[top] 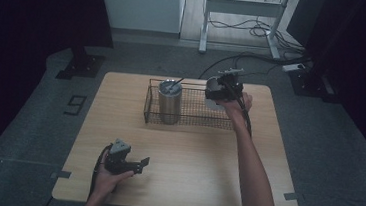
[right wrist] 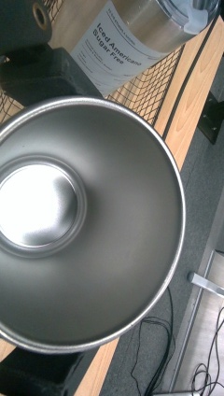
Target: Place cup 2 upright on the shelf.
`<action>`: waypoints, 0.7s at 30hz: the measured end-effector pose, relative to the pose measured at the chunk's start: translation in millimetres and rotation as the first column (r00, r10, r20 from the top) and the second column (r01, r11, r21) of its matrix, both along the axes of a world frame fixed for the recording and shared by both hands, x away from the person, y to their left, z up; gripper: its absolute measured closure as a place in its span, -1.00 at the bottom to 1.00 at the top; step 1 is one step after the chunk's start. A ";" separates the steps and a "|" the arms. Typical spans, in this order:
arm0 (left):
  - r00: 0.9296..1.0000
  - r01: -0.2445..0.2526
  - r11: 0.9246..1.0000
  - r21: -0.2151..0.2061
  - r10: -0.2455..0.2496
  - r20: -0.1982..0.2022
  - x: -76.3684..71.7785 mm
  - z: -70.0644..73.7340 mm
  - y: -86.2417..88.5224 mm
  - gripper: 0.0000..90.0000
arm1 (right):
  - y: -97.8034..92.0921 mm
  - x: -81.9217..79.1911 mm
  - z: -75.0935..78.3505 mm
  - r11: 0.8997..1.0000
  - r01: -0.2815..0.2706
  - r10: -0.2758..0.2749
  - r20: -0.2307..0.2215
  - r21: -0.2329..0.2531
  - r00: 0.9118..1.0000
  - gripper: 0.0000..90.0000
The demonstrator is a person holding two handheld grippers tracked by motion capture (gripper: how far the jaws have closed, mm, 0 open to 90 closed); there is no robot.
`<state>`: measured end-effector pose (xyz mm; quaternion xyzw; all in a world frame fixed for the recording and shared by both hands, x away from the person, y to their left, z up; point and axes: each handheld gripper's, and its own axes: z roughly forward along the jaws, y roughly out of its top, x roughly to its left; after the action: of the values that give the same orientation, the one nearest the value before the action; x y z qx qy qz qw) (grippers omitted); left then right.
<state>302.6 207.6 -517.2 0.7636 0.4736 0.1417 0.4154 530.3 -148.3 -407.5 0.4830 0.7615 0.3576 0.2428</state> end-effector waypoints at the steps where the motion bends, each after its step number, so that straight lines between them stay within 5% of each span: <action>1: 1.000 0.000 1.000 0.000 0.000 0.000 0.0 -0.1 -0.2 -0.81 | -0.4 0.6 0.1 1.000 0.000 0.000 0.001 -0.001 1.000 -0.85; 21: 1.000 -0.004 1.000 0.000 0.004 -0.001 0.4 -0.3 2.6 -0.81 | 5.1 18.4 -18.0 1.000 0.007 -0.007 -0.029 0.000 1.000 -0.85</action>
<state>303.0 210.2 -517.5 0.7628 0.4753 0.1420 0.4149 548.7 -143.1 -425.5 0.4909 0.7631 0.3497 0.2332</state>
